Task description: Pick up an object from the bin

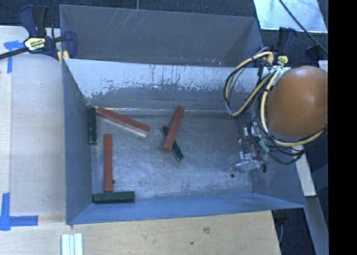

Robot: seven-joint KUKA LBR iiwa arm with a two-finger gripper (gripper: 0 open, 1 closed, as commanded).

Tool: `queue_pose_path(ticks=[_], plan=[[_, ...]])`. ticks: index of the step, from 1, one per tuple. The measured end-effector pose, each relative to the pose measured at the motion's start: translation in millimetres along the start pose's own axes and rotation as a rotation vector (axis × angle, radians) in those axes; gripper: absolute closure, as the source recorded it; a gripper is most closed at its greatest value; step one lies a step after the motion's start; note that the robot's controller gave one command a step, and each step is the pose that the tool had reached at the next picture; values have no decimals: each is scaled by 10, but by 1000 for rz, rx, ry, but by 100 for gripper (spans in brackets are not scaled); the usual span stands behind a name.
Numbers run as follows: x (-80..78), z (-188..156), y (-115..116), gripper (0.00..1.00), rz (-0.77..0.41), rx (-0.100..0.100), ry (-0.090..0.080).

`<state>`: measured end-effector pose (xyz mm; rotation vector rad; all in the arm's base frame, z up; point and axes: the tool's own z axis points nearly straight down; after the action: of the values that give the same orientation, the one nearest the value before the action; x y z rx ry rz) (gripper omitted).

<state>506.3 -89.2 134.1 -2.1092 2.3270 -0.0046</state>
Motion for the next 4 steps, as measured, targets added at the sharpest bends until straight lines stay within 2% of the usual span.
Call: queue_pose_path(ticks=[1,2,3,4], plan=[[-548,98,77,100,593,-3,-3],[-534,97,74,0,591,-2,-1],[-1013,-655,-243,0,395,6,-6],[-1545,-396,-856,0,286,1,-6]])
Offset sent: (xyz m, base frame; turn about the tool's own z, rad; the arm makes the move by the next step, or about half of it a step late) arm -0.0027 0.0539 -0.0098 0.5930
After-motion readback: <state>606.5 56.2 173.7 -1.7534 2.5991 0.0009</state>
